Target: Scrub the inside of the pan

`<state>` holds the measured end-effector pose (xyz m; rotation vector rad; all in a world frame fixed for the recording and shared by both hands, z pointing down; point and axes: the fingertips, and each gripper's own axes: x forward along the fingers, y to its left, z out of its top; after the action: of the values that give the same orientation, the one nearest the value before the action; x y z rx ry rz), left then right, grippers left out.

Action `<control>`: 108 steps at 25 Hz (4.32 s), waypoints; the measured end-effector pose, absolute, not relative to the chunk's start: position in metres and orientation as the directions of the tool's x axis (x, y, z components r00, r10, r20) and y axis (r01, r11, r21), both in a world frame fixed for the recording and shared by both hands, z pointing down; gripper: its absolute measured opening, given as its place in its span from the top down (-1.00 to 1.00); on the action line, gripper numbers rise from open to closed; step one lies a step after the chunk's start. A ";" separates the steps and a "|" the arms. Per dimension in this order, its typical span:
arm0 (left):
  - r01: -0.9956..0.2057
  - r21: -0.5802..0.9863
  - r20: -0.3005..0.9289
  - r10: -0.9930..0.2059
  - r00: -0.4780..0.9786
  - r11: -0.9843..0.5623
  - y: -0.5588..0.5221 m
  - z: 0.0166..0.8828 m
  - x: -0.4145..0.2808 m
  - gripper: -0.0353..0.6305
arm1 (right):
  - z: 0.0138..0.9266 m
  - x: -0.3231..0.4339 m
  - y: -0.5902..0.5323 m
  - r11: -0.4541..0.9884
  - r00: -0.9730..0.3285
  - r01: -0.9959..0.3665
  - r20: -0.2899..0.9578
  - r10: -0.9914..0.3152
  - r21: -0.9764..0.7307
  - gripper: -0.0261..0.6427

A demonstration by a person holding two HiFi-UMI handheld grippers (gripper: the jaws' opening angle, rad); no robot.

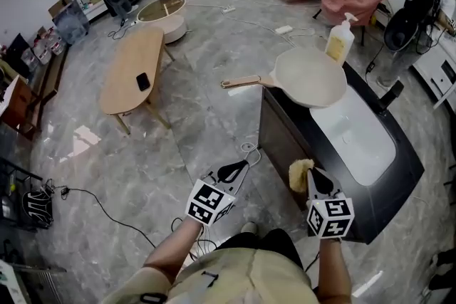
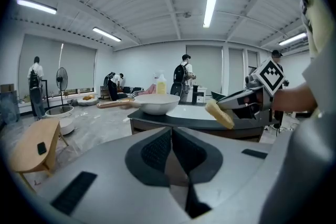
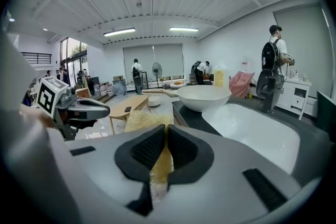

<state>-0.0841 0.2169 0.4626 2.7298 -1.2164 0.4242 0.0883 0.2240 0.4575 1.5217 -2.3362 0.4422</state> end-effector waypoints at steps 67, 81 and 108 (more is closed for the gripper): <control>-0.129 -0.003 0.824 -0.076 0.561 -0.992 -0.126 0.505 -0.004 0.03 | 0.498 0.073 -0.243 0.629 -0.387 -0.725 0.589 -0.710 0.282 0.82; -0.118 0.009 0.822 -0.060 0.567 -0.993 -0.126 0.505 -0.007 0.04 | 0.520 0.079 -0.279 0.588 -0.300 -0.726 0.605 -0.738 0.358 0.82; -0.119 0.008 0.812 -0.063 0.580 -0.993 -0.127 0.505 -0.008 0.05 | 0.521 0.205 -0.288 0.397 0.281 -0.534 0.600 -0.749 0.746 0.82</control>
<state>-0.0076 -0.1266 0.5049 2.7376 -0.1575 1.4036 0.2052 -0.2876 0.5210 1.2604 -1.3803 -0.2121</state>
